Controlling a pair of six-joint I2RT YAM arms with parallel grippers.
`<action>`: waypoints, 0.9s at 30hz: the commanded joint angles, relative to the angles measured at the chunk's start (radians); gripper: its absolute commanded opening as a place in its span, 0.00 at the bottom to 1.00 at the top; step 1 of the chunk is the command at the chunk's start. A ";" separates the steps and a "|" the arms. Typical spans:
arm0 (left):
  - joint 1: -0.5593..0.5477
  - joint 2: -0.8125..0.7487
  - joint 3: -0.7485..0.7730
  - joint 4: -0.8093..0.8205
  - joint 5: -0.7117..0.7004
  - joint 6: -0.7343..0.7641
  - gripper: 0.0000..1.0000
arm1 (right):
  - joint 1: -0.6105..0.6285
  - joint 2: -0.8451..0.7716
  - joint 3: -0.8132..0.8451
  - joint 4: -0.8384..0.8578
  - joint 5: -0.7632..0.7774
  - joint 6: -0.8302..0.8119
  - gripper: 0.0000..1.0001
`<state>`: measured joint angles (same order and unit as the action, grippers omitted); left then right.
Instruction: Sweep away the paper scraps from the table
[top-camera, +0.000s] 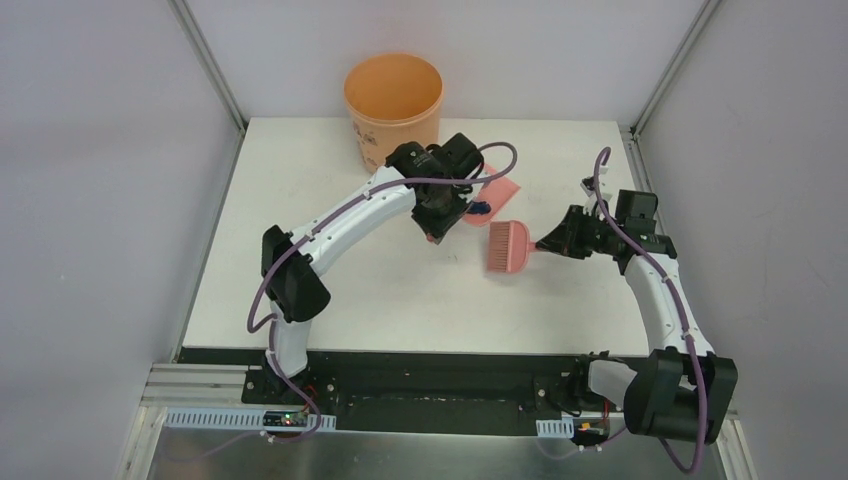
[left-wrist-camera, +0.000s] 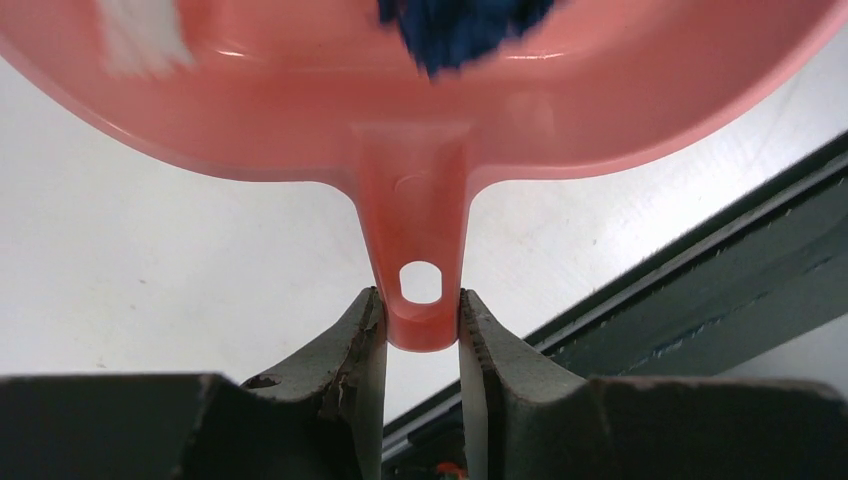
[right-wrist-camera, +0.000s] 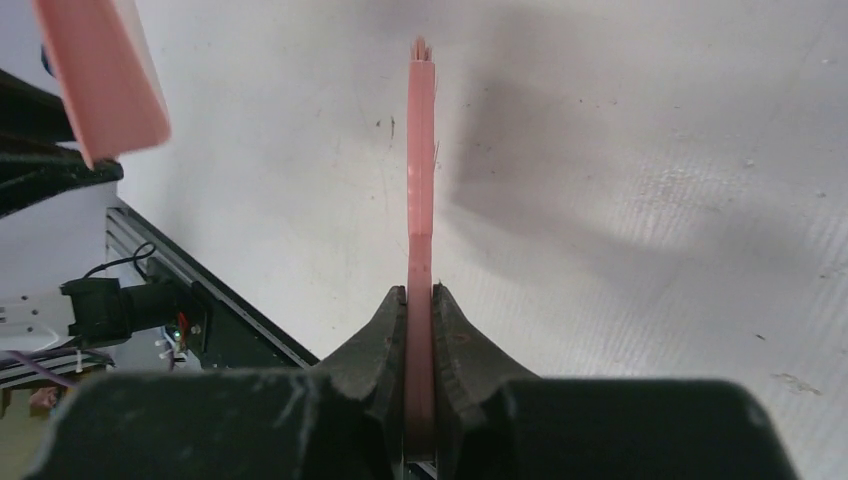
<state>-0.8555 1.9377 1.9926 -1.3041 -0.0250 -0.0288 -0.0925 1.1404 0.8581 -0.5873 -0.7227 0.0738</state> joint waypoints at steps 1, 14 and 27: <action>0.040 0.047 0.171 -0.015 0.004 0.010 0.00 | -0.024 -0.010 -0.023 0.064 -0.154 0.005 0.00; 0.134 0.175 0.469 0.056 0.145 -0.072 0.00 | -0.055 -0.016 -0.046 0.085 -0.205 -0.007 0.00; 0.230 0.168 0.501 0.249 0.244 -0.212 0.00 | -0.063 0.004 -0.040 0.069 -0.220 -0.027 0.00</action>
<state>-0.6609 2.1231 2.4355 -1.1828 0.1642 -0.1753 -0.1432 1.1488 0.8055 -0.5514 -0.9001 0.0723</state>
